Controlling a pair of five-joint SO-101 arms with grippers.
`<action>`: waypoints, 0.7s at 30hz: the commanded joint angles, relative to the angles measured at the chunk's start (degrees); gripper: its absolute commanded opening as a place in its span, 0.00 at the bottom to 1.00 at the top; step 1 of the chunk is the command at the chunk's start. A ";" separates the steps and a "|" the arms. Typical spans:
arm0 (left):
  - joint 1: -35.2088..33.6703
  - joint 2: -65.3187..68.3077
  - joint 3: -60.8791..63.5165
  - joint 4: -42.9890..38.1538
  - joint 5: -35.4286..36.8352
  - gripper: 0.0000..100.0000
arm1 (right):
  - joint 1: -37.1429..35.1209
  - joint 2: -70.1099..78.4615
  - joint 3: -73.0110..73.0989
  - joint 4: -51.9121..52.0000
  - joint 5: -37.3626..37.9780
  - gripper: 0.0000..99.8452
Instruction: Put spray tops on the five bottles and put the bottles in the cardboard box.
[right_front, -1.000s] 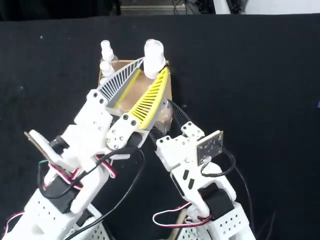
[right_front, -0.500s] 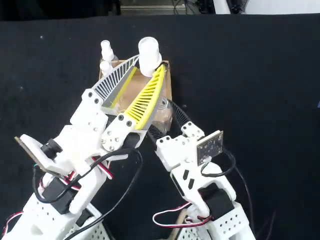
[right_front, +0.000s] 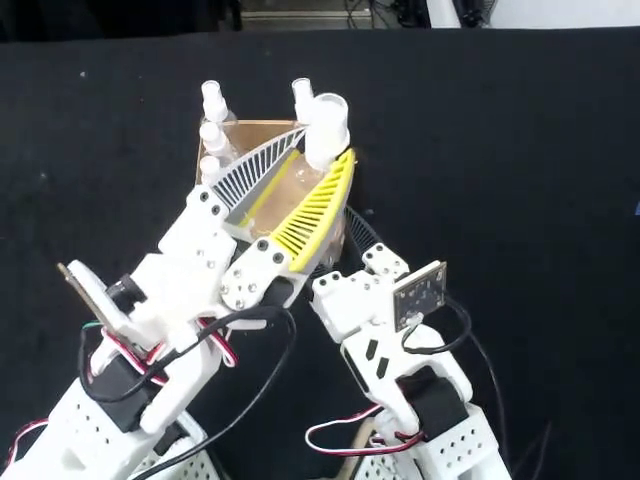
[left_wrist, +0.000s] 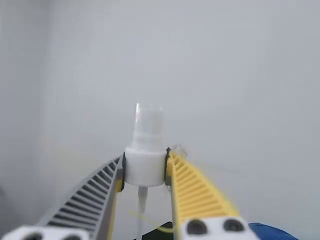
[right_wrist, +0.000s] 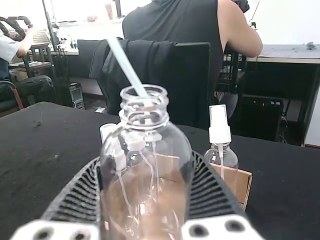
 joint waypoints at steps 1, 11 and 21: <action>0.48 0.00 -0.92 0.26 -0.26 0.05 | -0.44 -6.64 -0.48 0.53 0.00 0.01; 0.48 4.40 1.54 0.35 -8.88 0.05 | -0.44 -6.64 -0.48 0.53 0.00 0.01; -0.57 6.07 -1.54 12.75 -1.49 0.22 | -0.44 -6.64 -0.40 0.53 0.00 0.01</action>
